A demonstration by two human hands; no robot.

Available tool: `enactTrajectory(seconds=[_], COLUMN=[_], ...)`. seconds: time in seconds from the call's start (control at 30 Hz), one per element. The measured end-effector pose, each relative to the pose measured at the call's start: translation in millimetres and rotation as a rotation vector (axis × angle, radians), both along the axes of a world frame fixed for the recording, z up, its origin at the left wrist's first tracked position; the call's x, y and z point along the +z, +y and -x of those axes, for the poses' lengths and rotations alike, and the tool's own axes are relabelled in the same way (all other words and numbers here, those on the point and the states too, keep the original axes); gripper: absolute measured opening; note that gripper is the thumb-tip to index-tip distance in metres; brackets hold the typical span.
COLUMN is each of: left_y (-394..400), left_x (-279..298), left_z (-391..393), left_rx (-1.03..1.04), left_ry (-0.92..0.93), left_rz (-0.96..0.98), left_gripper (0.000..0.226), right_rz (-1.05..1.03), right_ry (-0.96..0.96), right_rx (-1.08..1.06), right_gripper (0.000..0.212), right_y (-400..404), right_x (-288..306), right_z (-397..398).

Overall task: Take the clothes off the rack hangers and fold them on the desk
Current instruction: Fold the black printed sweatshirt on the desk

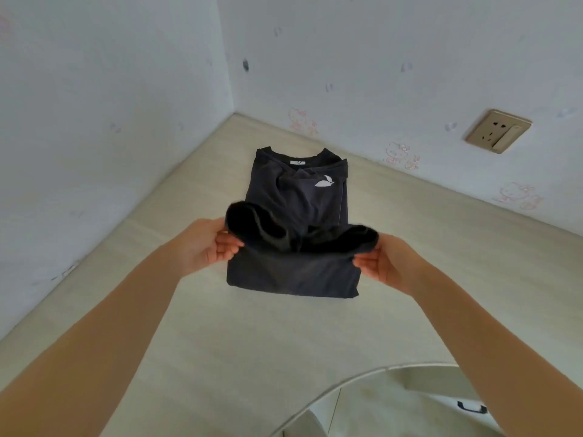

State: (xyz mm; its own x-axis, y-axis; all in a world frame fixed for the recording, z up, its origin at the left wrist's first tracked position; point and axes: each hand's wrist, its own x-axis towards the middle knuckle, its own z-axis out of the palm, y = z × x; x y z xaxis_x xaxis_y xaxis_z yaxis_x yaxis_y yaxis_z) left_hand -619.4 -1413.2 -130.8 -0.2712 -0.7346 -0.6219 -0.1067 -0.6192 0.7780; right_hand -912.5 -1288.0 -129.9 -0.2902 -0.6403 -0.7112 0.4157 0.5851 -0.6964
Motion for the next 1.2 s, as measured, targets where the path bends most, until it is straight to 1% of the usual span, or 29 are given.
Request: enactTrajectory(seconds=[0.07, 0.1, 0.13, 0.17, 0.2, 0.23, 0.3, 0.37, 0.43, 0.53, 0.6, 0.7, 0.73, 0.8, 0.87, 0.9, 0.97, 1.0, 1.03, 1.1, 1.13, 1.2], left_y=[-33, -46, -53, -55, -54, -48, -32, -18, -7, 6, 14, 24, 30, 37, 49, 55, 69, 78, 84, 99, 105, 117], left_x=[-4, -14, -24, -38, -53, -65, -89, -101, -108, -111, -107, -101, -100, -103, -106, -106, -104, -102, -99, -94, -92, -86], left_z=[15, 22, 26, 30, 32, 32, 27, 17, 7, -3, -8, -9, -9, -10, -11, -12, -13, -14, -14, -14, -13, -13], left_rx=[0.157, 0.188, 0.158, 0.08, -0.015, -0.107, -0.263, -0.313, -0.286, -0.215, -0.2, -0.182, -0.19, -0.239, -0.247, -0.226, -0.171, -0.146, -0.129, -0.128, -0.13, -0.158], left_ry=[0.066, 0.019, -0.11, -0.295, -0.459, -0.561, -0.621, -0.645, -0.652, -0.611, -0.583, -0.529, -0.529, -0.548, -0.535, -0.51, -0.443, -0.406, -0.363, -0.313, -0.308, -0.334], left_rz=[-0.025, -0.013, 0.007, 0.029, 0.038, 0.04, 0.038, 0.058, 0.08, 0.082, 0.12, 0.206, 0.232, 0.271, 0.268, 0.256, 0.254, 0.266, 0.274, 0.283, 0.293, 0.32], left_gripper=[0.026, 0.026, 0.029, 0.032, 0.036, 0.037, 0.032, 0.023, 0.019, 0.018, 0.014, 0.012, 0.013, 0.015, 0.013, 0.012, 0.02, 0.026, 0.031, 0.032, 0.029, 0.027], right_rz=[0.016, 0.02, 0.004, -0.034, -0.093, -0.159, -0.265, -0.299, -0.279, -0.219, -0.184, -0.055, -0.007, 0.012, -0.037, -0.048, 0.005, 0.05, 0.085, 0.099, 0.071, 0.015], right_ry=[-0.007, -0.004, 0.023, 0.07, 0.124, 0.184, 0.264, 0.28, 0.306, 0.381, 0.396, 0.425, 0.448, 0.526, 0.588, 0.589, 0.587, 0.644, 0.756, 1.035, 1.121, 1.156], right_rx=[-0.102, -0.157, -0.185, -0.187, -0.145, -0.066, 0.116, 0.218, 0.285, 0.397, 0.433, 0.359, 0.316, 0.298, 0.332, 0.343, 0.372, 0.436, 0.543, 0.779, 0.821, 0.772], right_gripper=[0.021, 0.02, 0.021, 0.021, 0.022, 0.024, 0.027, 0.026, 0.027, 0.035, 0.033, 0.021, 0.021, 0.022, 0.029, 0.036, 0.059, 0.071, 0.081, 0.088, 0.087, 0.084], right_y=[-33, -46, -56, -62, -65, -63, -54, -43, -32, -13, -2, 10, 15, 18, 28, 32, 45, 55, 63, 81, 87, 97], right_x=[-3, -10, -19, -30, -42, -55, -76, -86, -94, -104, -107, -102, -100, -100, -103, -106, -103, -102, -105, -111, -114, -113], right_z=[16, 23, 28, 31, 32, 31, 23, 11, 3, -4, -4, -1, -3, -4, -8, -9, -14, -17, -20, -32, -37, -45])
